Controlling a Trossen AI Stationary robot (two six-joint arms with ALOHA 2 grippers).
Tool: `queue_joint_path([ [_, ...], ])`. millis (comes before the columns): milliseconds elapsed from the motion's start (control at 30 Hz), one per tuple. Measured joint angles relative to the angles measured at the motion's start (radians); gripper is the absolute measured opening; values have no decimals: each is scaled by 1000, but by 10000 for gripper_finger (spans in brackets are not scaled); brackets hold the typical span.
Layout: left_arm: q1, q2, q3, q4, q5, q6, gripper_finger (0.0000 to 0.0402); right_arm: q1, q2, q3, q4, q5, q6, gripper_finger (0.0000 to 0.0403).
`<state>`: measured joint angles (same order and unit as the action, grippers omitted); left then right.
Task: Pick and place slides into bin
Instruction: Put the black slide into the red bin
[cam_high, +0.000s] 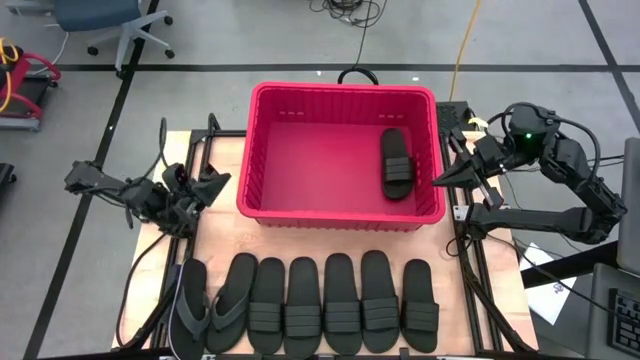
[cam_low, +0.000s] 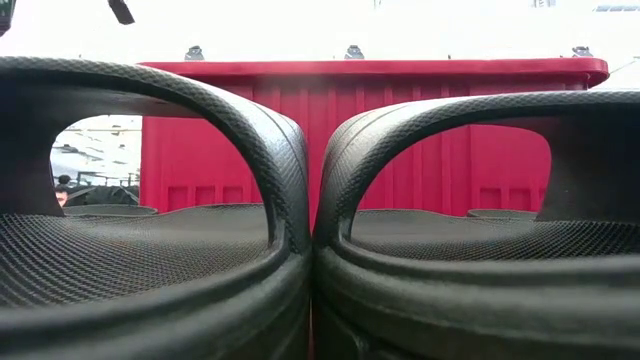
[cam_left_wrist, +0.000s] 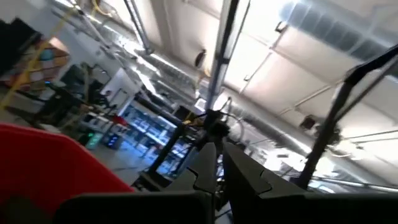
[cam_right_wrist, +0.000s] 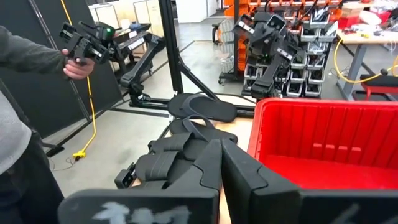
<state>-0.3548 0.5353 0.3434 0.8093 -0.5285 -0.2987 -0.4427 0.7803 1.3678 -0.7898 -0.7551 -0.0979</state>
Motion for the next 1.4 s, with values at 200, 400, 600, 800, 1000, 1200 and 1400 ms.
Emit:
queue_joint_path([
  [200, 15, 240, 289, -195, -27, 148, 7, 0, 2, 0, -56, -5, -11, 1],
  [400, 62, 505, 727, -521, -9, 211, 1, 0, -2, 0, -135, -7, -72, 1],
  [600, 82, 734, 1058, -717, 85, 163, 0, 0, -2, 0, -165, -7, -121, 0],
  [800, 81, 938, 1251, -795, 178, 148, 0, 0, -2, 0, -170, -9, -131, 0],
  [1000, 77, 1027, 1336, -912, 297, 161, 0, 0, -8, 0, -218, 28, -112, 0],
  [1200, 34, 1032, 1328, -919, 315, 311, 0, 24, -47, 0, -257, 76, -39, 0],
  [1400, 12, 1021, 1327, -972, 288, 338, 1, 111, -110, 0, -361, 75, 109, 0],
])
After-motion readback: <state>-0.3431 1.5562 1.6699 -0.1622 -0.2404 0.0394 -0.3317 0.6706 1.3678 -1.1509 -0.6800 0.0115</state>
